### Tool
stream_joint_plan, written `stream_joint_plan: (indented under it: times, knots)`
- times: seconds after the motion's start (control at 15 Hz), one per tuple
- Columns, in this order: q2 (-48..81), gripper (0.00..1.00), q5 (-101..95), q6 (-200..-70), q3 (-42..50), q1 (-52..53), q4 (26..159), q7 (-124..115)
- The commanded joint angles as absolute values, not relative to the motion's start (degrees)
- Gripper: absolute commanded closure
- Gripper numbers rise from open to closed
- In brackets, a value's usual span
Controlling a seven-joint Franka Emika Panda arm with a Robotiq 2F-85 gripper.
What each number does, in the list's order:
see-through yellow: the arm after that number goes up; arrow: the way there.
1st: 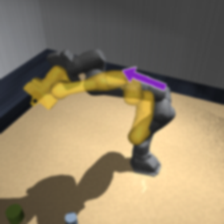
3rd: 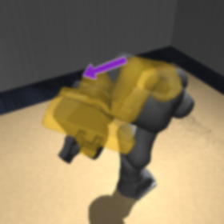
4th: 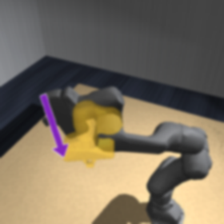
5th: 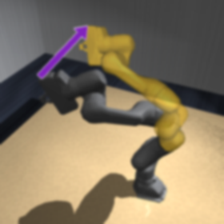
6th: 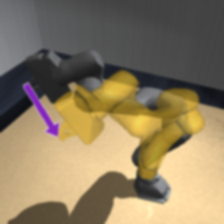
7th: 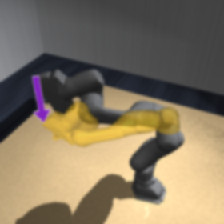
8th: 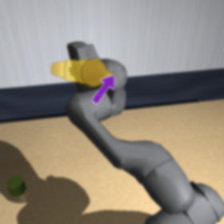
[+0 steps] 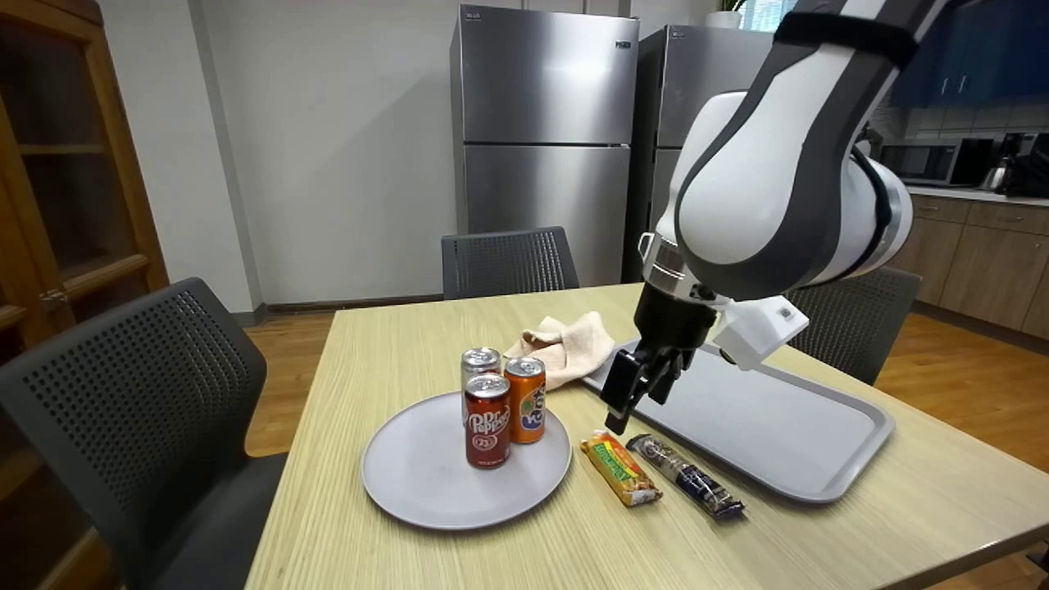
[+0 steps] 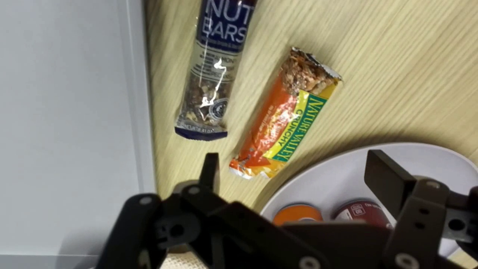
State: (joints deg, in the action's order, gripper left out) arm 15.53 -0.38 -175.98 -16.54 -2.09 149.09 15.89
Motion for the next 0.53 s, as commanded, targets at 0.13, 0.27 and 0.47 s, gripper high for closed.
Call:
stream_joint_plan:
  times: [0.13,0.27,0.47]
  knots:
    - [12.7,0.00,-1.7,-174.0,-14.6,3.5,147.4,10.7]
    - [13.1,0.00,-2.0,-173.5,-13.2,5.5,146.0,9.2]
    - [13.9,0.00,-2.7,-173.1,-10.6,8.7,143.6,6.8]
